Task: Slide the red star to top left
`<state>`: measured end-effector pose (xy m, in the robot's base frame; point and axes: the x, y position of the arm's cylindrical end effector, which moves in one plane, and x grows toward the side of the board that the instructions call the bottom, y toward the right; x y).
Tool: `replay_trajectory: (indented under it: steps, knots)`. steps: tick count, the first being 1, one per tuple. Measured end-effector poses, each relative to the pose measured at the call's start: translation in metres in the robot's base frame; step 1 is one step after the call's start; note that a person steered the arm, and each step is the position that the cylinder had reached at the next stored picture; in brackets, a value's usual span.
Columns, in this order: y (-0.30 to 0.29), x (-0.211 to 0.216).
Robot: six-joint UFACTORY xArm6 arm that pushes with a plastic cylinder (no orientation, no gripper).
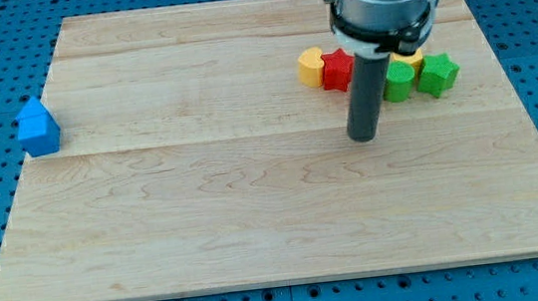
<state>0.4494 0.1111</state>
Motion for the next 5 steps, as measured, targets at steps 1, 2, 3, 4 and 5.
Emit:
replay_trajectory:
  steps: [1,2,3,4,5]
  knots:
    - [0.017,-0.028]
    - [0.015,-0.061]
    - [0.006,-0.095]
    - [0.001,-0.12]
    - [-0.006,-0.14]
